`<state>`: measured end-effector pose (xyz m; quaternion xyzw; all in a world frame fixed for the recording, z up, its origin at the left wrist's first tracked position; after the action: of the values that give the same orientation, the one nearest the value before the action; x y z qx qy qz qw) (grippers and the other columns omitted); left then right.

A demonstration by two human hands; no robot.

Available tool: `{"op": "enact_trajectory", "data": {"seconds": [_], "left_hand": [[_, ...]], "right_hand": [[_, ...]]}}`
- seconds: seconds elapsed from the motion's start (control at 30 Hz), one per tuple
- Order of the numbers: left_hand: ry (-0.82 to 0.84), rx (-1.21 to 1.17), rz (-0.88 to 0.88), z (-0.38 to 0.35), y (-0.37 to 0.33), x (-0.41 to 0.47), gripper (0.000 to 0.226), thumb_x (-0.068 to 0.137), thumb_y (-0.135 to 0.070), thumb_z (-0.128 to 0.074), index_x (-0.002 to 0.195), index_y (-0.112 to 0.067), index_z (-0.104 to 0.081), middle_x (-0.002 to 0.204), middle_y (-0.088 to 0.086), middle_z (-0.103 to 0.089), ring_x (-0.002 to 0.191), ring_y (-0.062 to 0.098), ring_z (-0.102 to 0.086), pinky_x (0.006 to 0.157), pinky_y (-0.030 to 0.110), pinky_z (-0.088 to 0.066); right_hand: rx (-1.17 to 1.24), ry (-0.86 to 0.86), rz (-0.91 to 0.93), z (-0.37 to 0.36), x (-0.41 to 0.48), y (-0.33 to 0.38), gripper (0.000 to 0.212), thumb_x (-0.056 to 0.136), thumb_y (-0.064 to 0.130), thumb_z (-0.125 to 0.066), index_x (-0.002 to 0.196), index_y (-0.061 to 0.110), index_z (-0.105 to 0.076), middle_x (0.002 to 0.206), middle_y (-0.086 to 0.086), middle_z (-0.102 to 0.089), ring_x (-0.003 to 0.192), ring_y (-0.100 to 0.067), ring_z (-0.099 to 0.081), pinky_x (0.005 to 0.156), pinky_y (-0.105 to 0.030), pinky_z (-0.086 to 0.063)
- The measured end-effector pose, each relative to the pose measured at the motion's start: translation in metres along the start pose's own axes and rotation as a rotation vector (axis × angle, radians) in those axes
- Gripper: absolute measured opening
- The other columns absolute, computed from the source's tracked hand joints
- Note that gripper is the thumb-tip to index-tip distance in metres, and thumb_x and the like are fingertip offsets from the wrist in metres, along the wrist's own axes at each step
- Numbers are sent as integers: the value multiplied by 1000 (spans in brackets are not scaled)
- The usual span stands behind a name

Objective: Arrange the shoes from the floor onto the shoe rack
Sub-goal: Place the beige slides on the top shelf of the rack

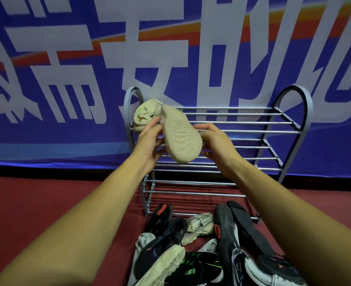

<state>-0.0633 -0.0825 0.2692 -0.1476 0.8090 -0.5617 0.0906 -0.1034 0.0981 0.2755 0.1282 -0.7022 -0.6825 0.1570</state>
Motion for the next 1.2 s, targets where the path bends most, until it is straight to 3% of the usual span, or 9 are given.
{"op": "enact_trajectory", "data": {"seconds": [0.1, 0.23, 0.33, 0.43, 0.57, 0.73, 0.87, 1.0, 1.2], "left_hand": [[34, 69, -39, -9, -4, -3, 28, 91, -20, -67, 119, -24, -67, 97, 0, -72, 69, 8, -65, 71, 29, -48], [135, 215, -49, -18, 0, -8, 29, 85, -6, -72, 113, -12, -71, 105, 5, -74, 94, 18, -68, 73, 26, -54], [152, 237, -62, -18, 1, -8, 33, 84, 7, -67, 111, -11, -71, 105, 0, -73, 95, 11, -68, 71, 22, -53], [18, 288, -88, -12, 2, -4, 31, 83, 5, -66, 109, -11, -69, 106, 4, -70, 93, 13, -65, 62, 20, -49], [-107, 461, 121, 4, 16, -5, 34, 82, -39, -69, 107, -16, -67, 106, 7, -72, 80, 16, -62, 64, 28, -42], [-23, 252, 251, -1, 18, -12, 26, 85, -12, -47, 103, -14, -66, 75, 5, -63, 42, 8, -46, 46, 22, -30], [-42, 110, 174, 2, 14, 0, 39, 87, -3, -49, 120, -16, -65, 89, 3, -66, 42, 4, -50, 40, 17, -32], [-88, 128, 76, 8, 6, 11, 44, 90, -4, -60, 130, -19, -62, 92, -1, -70, 50, 2, -55, 47, 20, -35], [-170, 159, 27, 18, 11, 24, 46, 89, -13, -69, 132, -11, -53, 97, 0, -71, 71, 9, -58, 57, 27, -36]], "right_hand": [[-75, 76, -60, -7, -1, -2, 43, 94, 55, -53, 106, 22, -76, 109, 6, -76, 86, -16, -56, 75, -32, -40], [-61, 148, -121, -15, -6, -6, 61, 85, 75, -52, 96, 21, -77, 94, 5, -77, 83, -14, -60, 73, -29, -41], [28, 55, -156, -15, -7, -13, 47, 88, 49, -68, 101, 4, -75, 87, -9, -73, 75, -23, -58, 65, -30, -42], [195, -40, -209, -10, -6, -18, 30, 91, 21, -65, 110, -2, -70, 108, -18, -75, 92, -31, -69, 84, -43, -56], [273, 24, -185, -12, -3, -11, 20, 93, 23, -66, 97, 5, -70, 73, -3, -73, 66, -14, -65, 61, -26, -54], [263, 99, -180, -19, 2, -11, 19, 91, 23, -63, 99, 7, -69, 79, -4, -58, 58, -10, -39, 63, -27, -32], [302, 21, -85, -17, 9, -5, 51, 91, 20, -71, 136, 8, -52, 110, -7, -70, 80, -12, -59, 66, -27, -39], [238, 36, -34, -17, 13, -3, 40, 90, 19, -69, 129, 11, -61, 113, -7, -74, 93, -14, -65, 85, -34, -43], [82, 23, -61, -26, 25, -13, 61, 84, 22, -77, 137, 18, -48, 112, -5, -71, 80, -10, -57, 71, -29, -42]]}}
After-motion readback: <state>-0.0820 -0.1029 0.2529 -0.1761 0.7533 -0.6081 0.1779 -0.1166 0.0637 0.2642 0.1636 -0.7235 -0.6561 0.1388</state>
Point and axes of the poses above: each hand's wrist, its own x-axis towards the middle knuckle, its own z-axis out of the back of the hand, y = z × x, the point moved 5 cm from there along x, towards the middle knuckle
